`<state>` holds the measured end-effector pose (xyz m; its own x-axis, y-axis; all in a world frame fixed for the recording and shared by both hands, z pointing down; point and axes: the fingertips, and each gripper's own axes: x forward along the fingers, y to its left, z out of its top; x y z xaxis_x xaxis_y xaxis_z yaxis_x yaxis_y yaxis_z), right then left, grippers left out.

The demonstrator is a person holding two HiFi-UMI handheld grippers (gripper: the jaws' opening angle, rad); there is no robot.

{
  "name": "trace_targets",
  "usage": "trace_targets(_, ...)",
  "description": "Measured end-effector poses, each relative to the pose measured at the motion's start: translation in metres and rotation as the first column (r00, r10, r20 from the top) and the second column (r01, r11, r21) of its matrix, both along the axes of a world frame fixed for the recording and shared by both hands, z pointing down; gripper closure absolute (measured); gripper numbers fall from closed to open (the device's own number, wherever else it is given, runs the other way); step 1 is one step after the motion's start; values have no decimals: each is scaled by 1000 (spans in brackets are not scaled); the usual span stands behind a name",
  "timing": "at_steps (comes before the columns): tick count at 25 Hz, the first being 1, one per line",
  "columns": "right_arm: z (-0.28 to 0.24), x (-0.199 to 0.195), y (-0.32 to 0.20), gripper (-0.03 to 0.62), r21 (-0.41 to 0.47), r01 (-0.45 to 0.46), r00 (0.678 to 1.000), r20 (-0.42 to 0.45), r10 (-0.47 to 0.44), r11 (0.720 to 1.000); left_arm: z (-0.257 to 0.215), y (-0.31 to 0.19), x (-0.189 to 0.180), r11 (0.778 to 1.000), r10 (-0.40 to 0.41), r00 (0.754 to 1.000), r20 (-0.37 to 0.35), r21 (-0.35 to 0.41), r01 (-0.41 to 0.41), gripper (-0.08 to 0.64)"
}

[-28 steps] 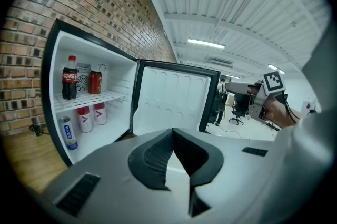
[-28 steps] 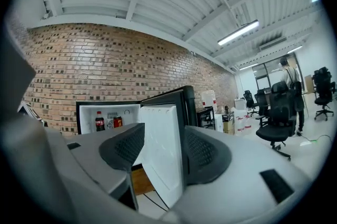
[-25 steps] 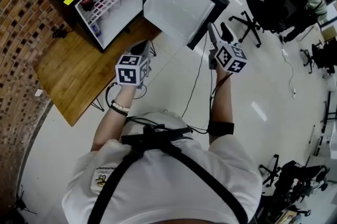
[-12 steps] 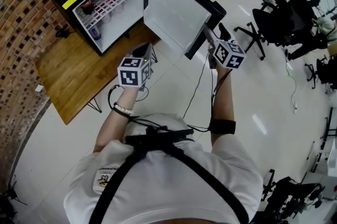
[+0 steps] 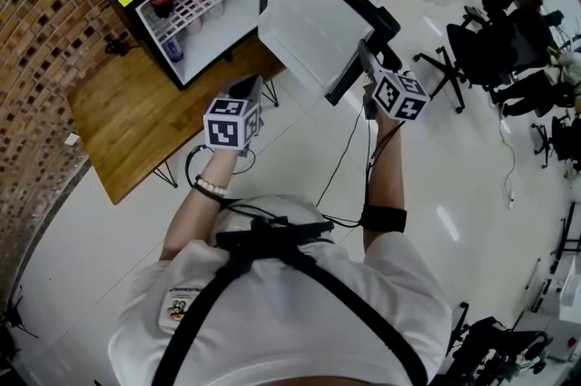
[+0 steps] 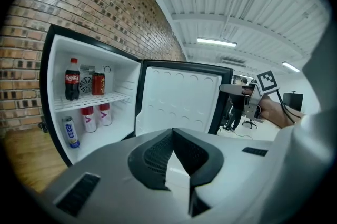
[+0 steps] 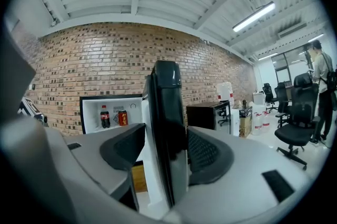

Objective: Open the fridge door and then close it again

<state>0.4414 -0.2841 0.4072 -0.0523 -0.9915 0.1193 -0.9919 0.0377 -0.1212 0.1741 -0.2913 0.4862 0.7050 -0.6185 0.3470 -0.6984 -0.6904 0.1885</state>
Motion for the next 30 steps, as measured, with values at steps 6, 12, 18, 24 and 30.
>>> trace_targets(6,0,-21,7,349,1,-1,1000,-10,1,1000,3,0,-21,1000,-2,1000,5,-9,2,558)
trace_targets(12,1,-57,17,400,-11,8,999,-52,-8,1000,8,-4,-51,1000,-10,1000,16,-18,10,558)
trace_targets(18,1,-98,25,416,-35,44,998,-40,-45,998,5,-7,-82,1000,-17,1000,10,-16,17,558)
trace_targets(24,2,-148,29,397,-42,96,995,4,-96,994,6,-7,-116,999,-23,1000,11,-22,23,558)
trace_targets(30,3,-209,23,380,-58,137,991,-4,-137,989,1,-12,-169,999,-45,999,18,-17,45,558)
